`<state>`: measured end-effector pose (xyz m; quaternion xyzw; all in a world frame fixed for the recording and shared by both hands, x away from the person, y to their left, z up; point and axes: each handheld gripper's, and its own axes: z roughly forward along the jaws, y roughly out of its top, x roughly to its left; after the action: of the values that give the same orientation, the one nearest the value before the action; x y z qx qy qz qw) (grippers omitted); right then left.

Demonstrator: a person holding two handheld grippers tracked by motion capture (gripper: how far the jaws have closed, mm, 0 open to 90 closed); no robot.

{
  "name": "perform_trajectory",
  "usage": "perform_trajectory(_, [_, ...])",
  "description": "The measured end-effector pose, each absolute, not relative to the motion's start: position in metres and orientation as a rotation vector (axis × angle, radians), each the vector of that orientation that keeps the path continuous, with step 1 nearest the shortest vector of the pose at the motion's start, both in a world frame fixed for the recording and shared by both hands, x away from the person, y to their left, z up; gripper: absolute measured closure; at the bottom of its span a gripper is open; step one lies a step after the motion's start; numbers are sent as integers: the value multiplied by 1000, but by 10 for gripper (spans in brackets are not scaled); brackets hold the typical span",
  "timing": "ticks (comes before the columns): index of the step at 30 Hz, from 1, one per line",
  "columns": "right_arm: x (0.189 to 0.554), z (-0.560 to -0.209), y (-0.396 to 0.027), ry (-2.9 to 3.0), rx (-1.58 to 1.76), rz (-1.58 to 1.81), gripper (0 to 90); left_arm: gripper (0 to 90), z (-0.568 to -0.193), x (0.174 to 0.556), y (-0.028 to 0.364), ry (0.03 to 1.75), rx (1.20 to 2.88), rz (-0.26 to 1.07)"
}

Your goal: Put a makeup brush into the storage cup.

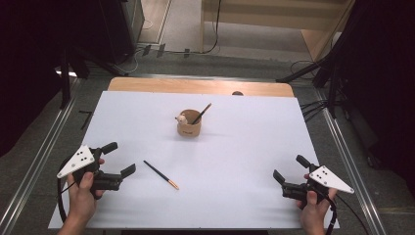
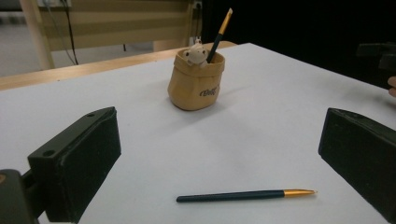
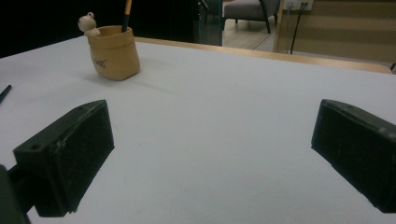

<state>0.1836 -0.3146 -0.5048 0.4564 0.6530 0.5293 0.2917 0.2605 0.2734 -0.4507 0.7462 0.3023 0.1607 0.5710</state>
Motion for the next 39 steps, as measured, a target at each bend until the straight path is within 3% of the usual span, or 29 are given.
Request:
perform_trajectory(21, [183, -504, -314, 1755, 1202, 1412, 0, 15, -446, 291, 216, 452, 2156, 199])
perform_trajectory(25, [183, -504, -314, 1755, 1205, 1412, 0, 85, -444, 295, 208, 425, 2230, 227])
perform_trajectory(39, [184, -505, -314, 1759, 1206, 1414, 0, 78, -461, 305, 177, 296, 2607, 155])
